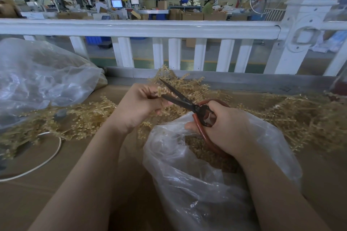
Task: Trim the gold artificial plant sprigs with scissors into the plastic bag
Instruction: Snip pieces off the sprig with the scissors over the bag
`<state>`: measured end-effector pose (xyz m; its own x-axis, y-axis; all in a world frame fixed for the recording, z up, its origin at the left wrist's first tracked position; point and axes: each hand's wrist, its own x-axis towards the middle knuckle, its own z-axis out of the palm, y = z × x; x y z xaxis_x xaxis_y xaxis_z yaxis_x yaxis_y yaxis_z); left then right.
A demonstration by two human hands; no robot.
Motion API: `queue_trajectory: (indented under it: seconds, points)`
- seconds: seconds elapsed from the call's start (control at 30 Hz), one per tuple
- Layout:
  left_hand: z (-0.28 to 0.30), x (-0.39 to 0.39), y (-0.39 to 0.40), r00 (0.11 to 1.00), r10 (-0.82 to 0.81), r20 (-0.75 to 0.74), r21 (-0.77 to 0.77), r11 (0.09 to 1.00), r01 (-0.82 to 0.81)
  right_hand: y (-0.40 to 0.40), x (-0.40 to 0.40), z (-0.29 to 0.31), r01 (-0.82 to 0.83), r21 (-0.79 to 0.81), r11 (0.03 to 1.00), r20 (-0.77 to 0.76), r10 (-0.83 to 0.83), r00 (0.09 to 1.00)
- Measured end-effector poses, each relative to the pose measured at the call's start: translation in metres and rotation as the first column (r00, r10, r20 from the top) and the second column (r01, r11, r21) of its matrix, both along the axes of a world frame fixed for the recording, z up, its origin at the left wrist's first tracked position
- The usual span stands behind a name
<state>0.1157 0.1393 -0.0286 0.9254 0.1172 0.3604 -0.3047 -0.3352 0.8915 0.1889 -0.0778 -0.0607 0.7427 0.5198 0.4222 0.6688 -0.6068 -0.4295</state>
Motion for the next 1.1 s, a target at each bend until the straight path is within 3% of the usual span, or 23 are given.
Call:
queue_trajectory:
  seconds: [0.6,1.1]
  points:
    - [0.0006,-0.0048,-0.0044,0.997,-0.076,-0.031,-0.101,0.992,0.073,0.0006,0.0025,-0.0061,-0.025,0.065,0.998,-0.010,0.025,1.000]
    - [-0.0003,-0.0025,-0.0014,0.997,-0.061,-0.037,0.001,0.998,0.061,-0.0019,0.0036,-0.0031,-0.036,-0.025,0.999,0.063,0.037,0.997]
